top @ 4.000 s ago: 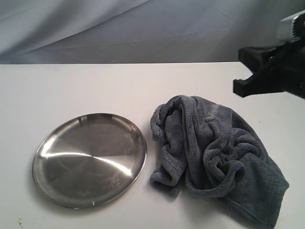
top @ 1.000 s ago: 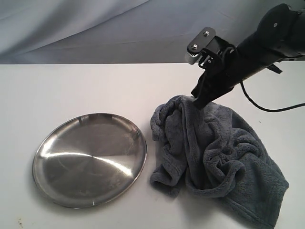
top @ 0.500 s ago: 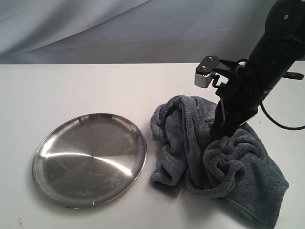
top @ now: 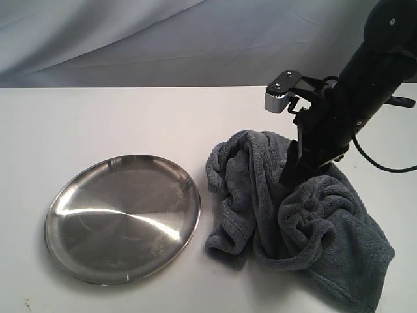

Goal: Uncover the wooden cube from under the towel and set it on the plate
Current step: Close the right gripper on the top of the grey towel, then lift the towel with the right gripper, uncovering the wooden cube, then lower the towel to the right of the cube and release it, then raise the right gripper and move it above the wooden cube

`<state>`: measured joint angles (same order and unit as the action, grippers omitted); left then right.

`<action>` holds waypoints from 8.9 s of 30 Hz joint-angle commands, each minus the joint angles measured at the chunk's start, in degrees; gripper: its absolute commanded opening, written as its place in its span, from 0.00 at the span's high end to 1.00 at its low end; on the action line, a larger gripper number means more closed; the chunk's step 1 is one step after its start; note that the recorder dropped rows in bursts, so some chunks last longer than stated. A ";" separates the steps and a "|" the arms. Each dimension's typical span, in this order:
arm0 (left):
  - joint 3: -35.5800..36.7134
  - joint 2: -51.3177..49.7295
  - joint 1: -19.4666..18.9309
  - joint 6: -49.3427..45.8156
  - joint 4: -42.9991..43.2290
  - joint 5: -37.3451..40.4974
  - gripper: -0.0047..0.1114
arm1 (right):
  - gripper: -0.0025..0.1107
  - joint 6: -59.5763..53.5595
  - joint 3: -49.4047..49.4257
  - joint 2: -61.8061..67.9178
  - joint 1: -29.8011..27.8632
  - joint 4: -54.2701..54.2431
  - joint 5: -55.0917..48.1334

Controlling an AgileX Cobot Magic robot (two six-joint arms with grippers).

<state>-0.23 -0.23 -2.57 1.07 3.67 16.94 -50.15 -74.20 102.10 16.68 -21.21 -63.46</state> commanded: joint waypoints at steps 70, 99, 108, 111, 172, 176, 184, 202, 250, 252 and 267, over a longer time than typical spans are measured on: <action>0.23 0.23 -0.09 0.22 -0.11 -0.62 0.96 | 0.98 3.96 0.39 -3.28 3.97 -1.87 28.86; 0.23 0.23 -0.09 0.22 -0.11 -0.62 0.96 | 0.98 2.43 0.14 -21.92 3.97 -10.33 31.47; 0.23 0.23 -0.09 0.22 -0.11 -0.62 0.96 | 0.98 2.13 0.14 -33.32 3.97 -5.76 42.62; 0.23 0.23 -0.09 0.22 -0.11 -0.62 0.96 | 0.98 2.28 0.14 -35.01 3.97 -2.52 43.30; 0.23 0.23 -0.09 0.22 -0.11 -0.62 0.96 | 0.98 -1.28 20.52 -14.21 5.10 -5.44 -1.88; 0.23 0.23 -0.09 0.22 -0.11 -0.62 0.96 | 0.98 -0.77 23.68 -9.04 6.80 -2.57 1.85; 0.23 0.23 -0.09 0.22 -0.11 -0.62 0.96 | 0.98 2.88 24.11 -1.71 6.92 0.88 13.72; 0.23 0.23 -0.09 0.22 -0.11 -0.62 0.96 | 0.34 3.21 24.11 -5.35 6.92 -4.87 4.84; 0.23 0.23 -0.09 0.22 -0.11 -0.62 0.96 | 0.98 4.36 24.11 -24.69 0.54 8.59 46.03; 0.23 0.23 -0.09 0.22 -0.11 -0.62 0.96 | 0.98 4.21 24.11 -22.54 0.54 8.59 46.03; 0.23 0.23 -0.09 0.22 -0.11 -0.62 0.96 | 0.05 1.37 24.11 -17.73 0.67 -0.02 52.17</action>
<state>-0.23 -0.23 -2.57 1.07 3.67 16.94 -48.18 -50.15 84.45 17.67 -20.97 -13.40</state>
